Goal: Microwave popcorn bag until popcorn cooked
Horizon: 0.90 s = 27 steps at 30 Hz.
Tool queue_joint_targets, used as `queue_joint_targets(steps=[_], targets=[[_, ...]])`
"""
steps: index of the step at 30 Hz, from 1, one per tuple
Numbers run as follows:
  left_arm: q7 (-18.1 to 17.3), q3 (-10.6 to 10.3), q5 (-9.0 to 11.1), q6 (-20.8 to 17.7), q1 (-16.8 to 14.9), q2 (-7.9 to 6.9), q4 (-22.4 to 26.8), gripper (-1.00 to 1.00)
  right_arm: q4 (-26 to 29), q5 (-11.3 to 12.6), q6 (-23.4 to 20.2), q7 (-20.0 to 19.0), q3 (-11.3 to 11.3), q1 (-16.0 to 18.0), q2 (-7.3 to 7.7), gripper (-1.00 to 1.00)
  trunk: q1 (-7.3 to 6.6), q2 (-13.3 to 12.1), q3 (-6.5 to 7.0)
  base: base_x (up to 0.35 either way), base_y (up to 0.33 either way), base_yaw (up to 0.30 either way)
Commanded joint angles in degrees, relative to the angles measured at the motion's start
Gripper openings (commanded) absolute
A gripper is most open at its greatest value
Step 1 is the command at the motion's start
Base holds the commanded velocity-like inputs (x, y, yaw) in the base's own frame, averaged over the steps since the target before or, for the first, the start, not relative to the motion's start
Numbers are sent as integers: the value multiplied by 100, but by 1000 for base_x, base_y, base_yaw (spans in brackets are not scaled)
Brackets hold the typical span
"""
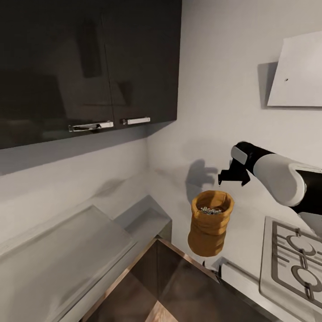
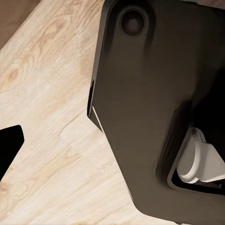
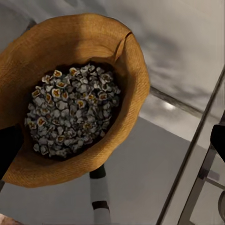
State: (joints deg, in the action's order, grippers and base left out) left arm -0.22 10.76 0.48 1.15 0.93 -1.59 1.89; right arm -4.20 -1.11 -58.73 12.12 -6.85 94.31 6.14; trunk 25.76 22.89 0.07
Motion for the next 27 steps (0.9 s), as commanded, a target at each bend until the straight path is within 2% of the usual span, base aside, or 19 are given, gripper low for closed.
queue_joint_targets(steps=[1, 17, 23, 27], targets=[[-3, 23, 5, 8, 4, 1, 6, 100, -11, -12, 1, 39, -47, -35, 2, 100, 2, 3, 0, 0, 0, 0], [-2, 23, 5, 0, 4, 1, 5, 100, -11, -12, 20, 24, -53, -505, 2, 100, 2, 3, 0, 0, 0, 0], [3, 23, 5, 0, 4, 1, 5, 100, -11, -12, 44, 11, -53, -826, 2, 100, 2, 3, 0, 0, 0, 0], [1, 23, 5, 0, 4, 1, 5, 100, -11, -12, 43, 10, -53, -924, 1, 100, 2, 3, 0, 0, 0, 0]])
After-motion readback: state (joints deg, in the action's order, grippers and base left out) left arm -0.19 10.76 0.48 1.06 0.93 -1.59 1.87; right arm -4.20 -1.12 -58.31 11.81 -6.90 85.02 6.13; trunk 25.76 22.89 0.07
